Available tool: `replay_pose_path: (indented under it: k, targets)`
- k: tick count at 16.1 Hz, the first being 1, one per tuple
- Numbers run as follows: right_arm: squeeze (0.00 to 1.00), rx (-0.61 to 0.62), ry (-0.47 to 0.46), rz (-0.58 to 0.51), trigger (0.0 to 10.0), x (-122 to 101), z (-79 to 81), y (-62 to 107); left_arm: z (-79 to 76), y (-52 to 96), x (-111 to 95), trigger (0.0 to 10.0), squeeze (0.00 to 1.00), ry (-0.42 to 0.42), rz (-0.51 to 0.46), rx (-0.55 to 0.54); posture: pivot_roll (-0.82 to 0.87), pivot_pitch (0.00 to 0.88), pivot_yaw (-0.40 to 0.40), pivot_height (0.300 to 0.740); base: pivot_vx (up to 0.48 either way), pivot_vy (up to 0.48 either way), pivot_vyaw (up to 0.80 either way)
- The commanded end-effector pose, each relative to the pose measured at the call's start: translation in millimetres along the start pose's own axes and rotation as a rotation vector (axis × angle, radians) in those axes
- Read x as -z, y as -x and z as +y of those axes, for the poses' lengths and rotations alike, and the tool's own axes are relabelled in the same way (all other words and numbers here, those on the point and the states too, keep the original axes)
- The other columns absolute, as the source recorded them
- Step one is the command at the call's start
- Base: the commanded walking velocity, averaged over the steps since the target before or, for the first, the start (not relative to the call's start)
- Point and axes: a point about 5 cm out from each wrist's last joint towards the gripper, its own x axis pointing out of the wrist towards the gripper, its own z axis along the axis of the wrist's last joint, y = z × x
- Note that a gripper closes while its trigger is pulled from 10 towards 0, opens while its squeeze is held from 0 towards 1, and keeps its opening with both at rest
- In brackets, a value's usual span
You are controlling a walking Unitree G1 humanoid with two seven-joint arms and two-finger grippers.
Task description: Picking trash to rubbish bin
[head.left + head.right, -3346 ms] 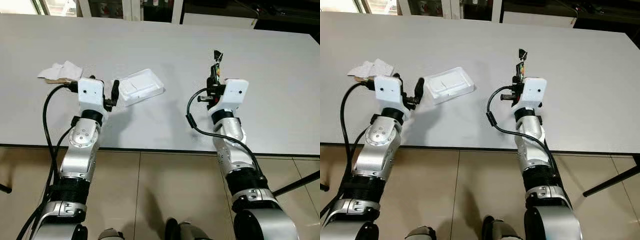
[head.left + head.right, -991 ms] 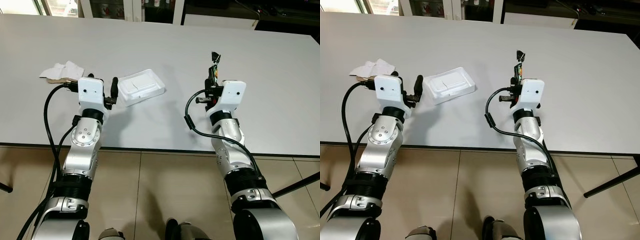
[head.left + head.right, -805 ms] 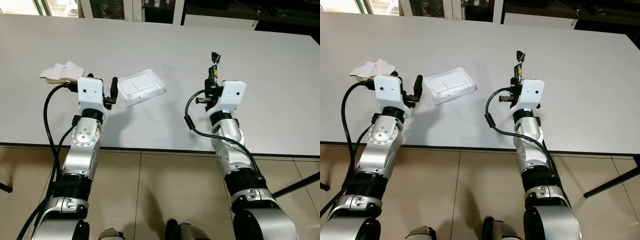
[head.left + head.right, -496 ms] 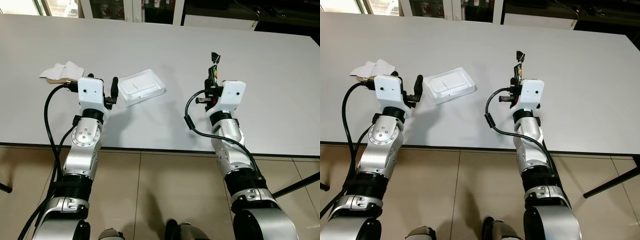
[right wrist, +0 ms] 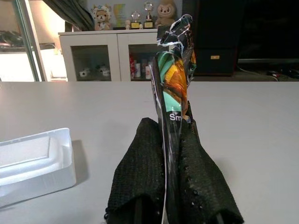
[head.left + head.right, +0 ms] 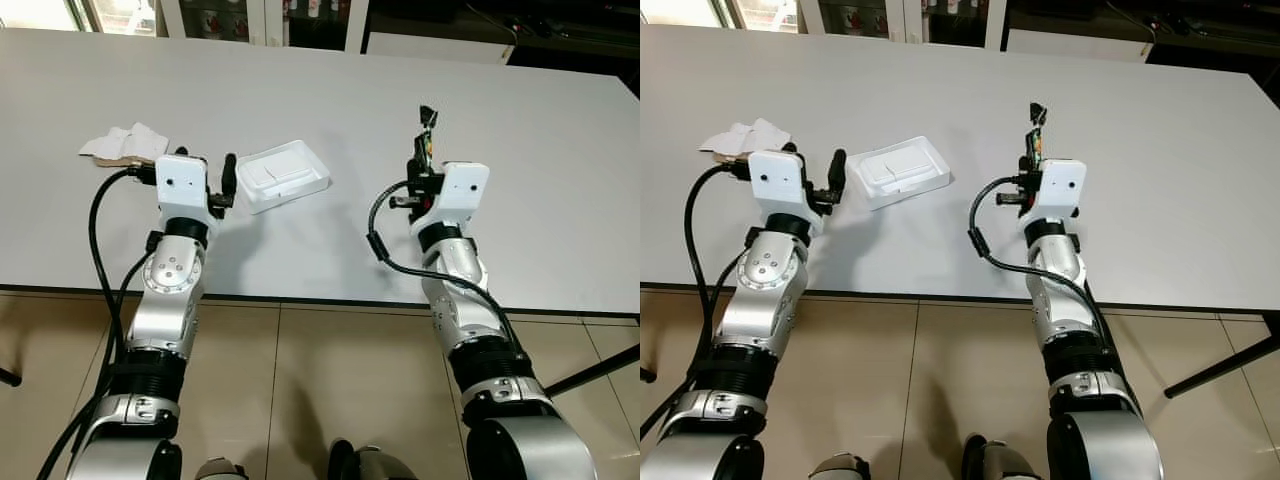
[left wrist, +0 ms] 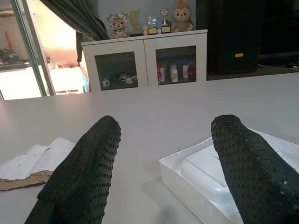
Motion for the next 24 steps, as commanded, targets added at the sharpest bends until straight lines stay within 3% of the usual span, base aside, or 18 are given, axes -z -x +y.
replay_pose_path:
  k: [1, 16, 24]
  targets:
    - [0.00, 0.000, 0.004, 0.001, 10.0, -1.1, -2.5, -1.2, -0.2, 0.6, 1.0, 10.0, 0.00, 0.002, 0.001, -0.011, -0.01, 0.091, -0.071, 0.740, 0.000, 0.000, 0.00]
    - [0.00, 0.002, 0.001, 0.001, 10.0, -0.8, -2.3, -1.3, -4.0, 0.5, 2.9, 10.0, 0.00, 0.008, 0.006, 0.000, 0.00, 0.087, -0.068, 0.740, 0.000, 0.000, 0.00]
    - [0.00, -0.001, 0.001, 0.006, 10.0, 0.3, -2.5, -0.6, -4.0, 1.4, 3.2, 10.0, 0.00, 0.012, 0.006, -0.002, -0.01, 0.091, -0.071, 0.740, -0.244, 0.000, 0.00]
